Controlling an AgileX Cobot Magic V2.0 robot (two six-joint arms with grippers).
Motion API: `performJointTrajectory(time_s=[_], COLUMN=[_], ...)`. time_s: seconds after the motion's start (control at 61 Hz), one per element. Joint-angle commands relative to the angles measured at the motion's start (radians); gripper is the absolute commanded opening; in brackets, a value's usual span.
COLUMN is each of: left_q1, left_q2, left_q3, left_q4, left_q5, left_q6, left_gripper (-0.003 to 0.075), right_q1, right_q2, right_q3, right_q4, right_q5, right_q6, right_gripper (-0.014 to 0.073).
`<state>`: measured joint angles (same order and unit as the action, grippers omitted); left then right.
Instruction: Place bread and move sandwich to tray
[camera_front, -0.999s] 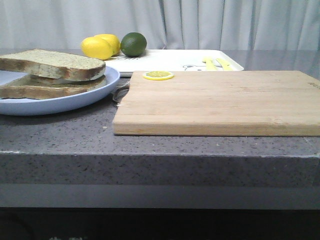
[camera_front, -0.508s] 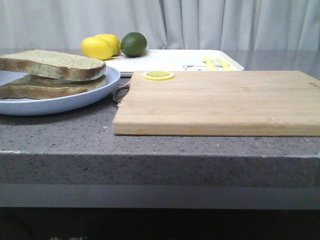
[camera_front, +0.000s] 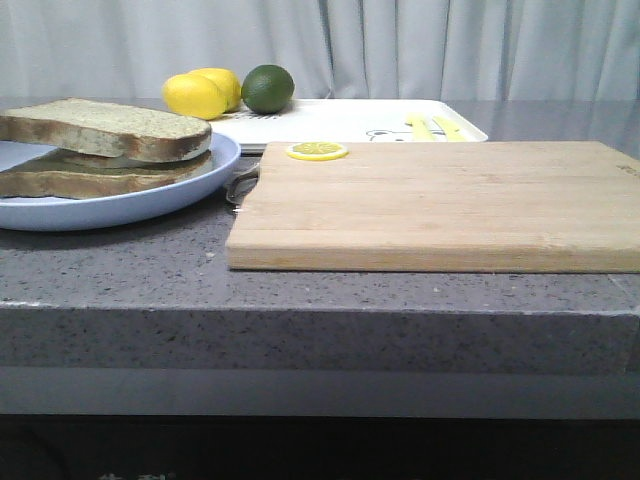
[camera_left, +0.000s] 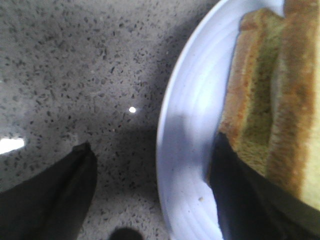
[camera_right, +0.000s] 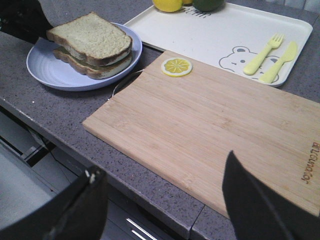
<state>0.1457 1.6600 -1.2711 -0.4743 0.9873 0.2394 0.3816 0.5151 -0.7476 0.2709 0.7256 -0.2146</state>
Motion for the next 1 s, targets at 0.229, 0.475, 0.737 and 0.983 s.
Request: performJointTrajectory(time_s=[0.229, 0.475, 0.737, 0.983], left_q1=[-0.003, -0.005, -0.005, -0.009], left_q2=[0.016, 0.018, 0.014, 0.014], left_q3=[-0.035, -0.035, -0.098, -0.256], left_q4=[-0.105, -0.113, -0.116, -0.276], left_q5=[-0.023, -0.018, 0.038, 0.107], left_q6=[0.031, 0.055, 0.064, 0.073], left_gripper=[0.0233, 0.0048, -0.0020, -0.0020], right_q1=[-0.007, -0.007, -0.007, -0.007], right_q2=[0.003, 0.003, 0.003, 0.003], right_q3=[-0.021, -0.021, -0.021, -0.021], right_q4=[0.011, 0.011, 0.011, 0.011], right_q5=[-0.071, -0.071, -0.071, -0.071], right_q6=[-0.002, -0.002, -0.002, -0.002], right_gripper=[0.0510, 0.0510, 0.0510, 0.0510])
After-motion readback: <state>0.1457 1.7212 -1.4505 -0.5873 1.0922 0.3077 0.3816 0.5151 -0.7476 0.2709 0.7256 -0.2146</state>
